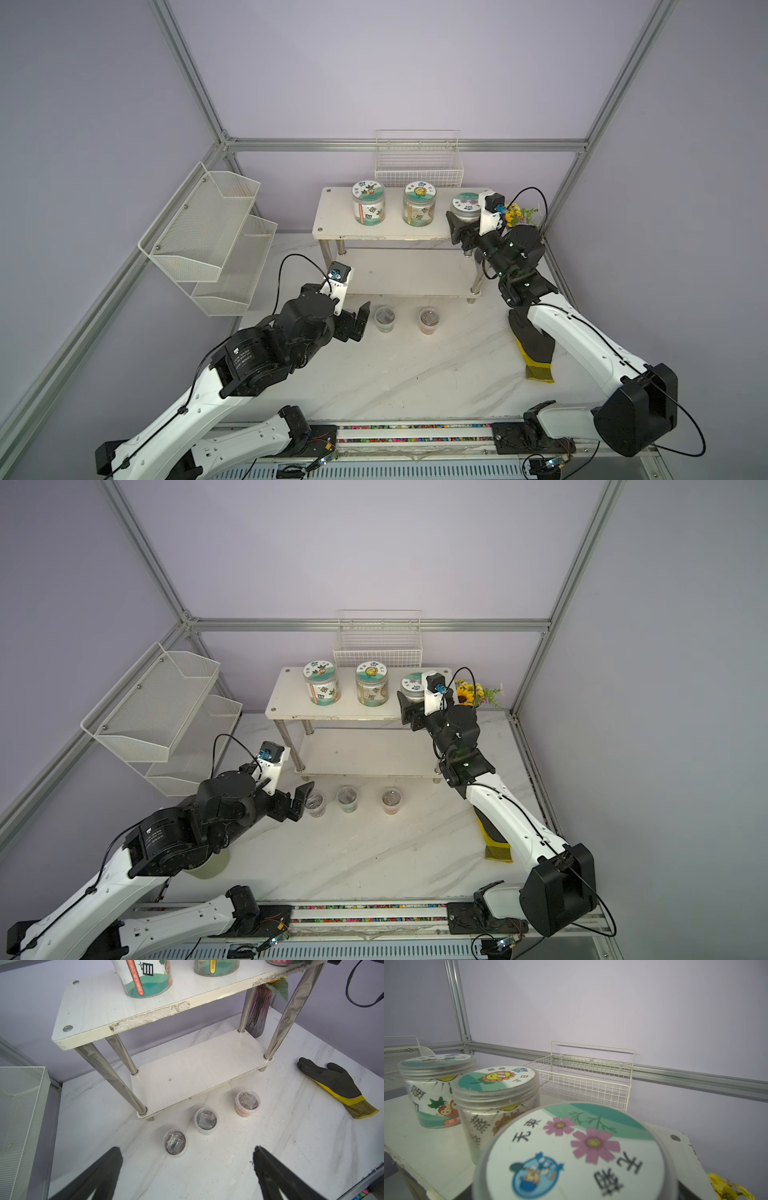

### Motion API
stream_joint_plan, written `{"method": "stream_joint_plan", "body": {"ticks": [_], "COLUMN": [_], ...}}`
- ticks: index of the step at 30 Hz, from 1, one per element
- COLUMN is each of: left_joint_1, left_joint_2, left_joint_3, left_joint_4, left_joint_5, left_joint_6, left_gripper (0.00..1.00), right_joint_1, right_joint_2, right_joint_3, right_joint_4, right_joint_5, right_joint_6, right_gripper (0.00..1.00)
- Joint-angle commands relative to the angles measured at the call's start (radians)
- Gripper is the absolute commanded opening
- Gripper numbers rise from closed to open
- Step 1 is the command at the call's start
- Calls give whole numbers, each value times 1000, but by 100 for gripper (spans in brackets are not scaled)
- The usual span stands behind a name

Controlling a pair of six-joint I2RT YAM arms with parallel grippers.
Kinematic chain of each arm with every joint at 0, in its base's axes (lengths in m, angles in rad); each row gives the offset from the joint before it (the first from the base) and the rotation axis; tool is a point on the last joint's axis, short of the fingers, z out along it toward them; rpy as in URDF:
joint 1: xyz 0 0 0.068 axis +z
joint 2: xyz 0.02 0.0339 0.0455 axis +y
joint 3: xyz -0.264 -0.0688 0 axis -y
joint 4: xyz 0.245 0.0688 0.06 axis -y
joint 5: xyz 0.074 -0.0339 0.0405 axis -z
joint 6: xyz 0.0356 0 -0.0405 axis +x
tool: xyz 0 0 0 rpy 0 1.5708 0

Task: Place the seed container on the shelf
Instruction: Place the seed jar on the shelf.

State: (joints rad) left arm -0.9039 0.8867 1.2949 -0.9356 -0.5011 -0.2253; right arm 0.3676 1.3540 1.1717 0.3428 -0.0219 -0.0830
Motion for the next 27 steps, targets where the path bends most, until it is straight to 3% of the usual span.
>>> {"method": "stream_joint_plan", "body": {"ticks": [1,21,27], "left_joint_1": [10,31,36], "left_joint_2": [-11,1,3], "left_joint_3": [-3,-5,-3], "left_joint_4": [41,42,40], "left_joint_5": [12,38,42], "left_joint_6": [6,6,33], "left_gripper": [100,100,100], "right_joint_1": [-27,-99,-99], "right_joint_2": [10,103,114], "right_joint_3": [31,100,125], "right_joint_4": [85,72,35], "right_joint_5": [-26,-130,-149], "right_joint_6": [34,146,144], "right_gripper": [39,46,57]}}
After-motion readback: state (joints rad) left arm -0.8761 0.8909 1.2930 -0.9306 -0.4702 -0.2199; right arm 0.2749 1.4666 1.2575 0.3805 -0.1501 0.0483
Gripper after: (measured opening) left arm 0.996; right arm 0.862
